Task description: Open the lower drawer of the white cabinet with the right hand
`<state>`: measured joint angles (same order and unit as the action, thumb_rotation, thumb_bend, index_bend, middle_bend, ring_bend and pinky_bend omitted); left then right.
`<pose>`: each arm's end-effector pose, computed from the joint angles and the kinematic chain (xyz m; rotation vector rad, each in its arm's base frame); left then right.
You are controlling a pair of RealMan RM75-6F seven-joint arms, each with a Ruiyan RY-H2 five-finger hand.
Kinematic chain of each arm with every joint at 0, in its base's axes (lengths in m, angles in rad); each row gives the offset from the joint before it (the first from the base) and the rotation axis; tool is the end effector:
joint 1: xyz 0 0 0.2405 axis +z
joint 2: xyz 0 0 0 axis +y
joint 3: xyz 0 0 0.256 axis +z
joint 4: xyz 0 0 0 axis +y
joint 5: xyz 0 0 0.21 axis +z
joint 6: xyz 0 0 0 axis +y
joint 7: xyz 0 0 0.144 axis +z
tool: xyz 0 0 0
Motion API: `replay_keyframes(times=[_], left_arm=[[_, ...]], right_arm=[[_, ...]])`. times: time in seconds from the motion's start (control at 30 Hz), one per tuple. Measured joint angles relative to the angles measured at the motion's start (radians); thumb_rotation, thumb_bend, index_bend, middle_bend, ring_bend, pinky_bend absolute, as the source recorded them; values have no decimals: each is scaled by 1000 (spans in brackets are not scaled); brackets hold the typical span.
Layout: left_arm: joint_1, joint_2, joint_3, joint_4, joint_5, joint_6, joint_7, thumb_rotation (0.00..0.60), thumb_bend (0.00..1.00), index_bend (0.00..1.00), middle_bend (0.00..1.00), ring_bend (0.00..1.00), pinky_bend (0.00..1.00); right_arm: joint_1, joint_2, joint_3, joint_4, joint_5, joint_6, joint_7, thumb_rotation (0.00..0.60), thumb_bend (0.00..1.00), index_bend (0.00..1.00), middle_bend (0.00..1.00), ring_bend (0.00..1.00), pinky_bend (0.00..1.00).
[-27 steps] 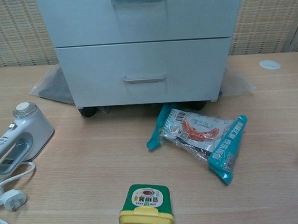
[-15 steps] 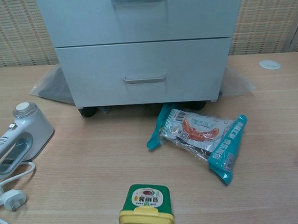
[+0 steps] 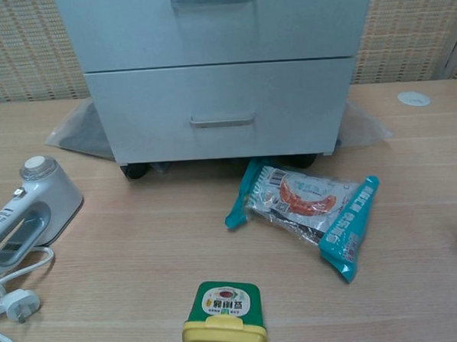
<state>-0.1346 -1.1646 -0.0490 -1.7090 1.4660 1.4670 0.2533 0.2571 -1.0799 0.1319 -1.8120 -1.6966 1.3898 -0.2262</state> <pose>-0.2830 0.1930 0.1354 -1.4476 -0.8191 -0.8328 -0.2058 -0.2287 0.1462 1.6826 -0.5995 1.0957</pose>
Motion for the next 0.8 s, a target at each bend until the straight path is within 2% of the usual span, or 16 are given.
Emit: replay_keyframes(times=[0.17, 0.4, 0.8], left_arm=[[4, 4, 2, -4, 6, 6, 1, 600, 249, 0, 0, 0, 92], [5, 10, 4, -9, 13, 8, 3, 600, 249, 0, 0, 0, 92], [2, 15, 2, -13, 19, 6, 4, 600, 249, 0, 0, 0, 92]], right_arm=[[84, 19, 51, -106, 70, -122, -129, 600, 374, 222, 905, 942, 847], [207, 15, 126, -223, 223, -242, -314, 600, 375, 167, 910, 957, 854], [367, -25, 185, -281, 432, -334, -478, 600, 377, 129, 916, 962, 854]])
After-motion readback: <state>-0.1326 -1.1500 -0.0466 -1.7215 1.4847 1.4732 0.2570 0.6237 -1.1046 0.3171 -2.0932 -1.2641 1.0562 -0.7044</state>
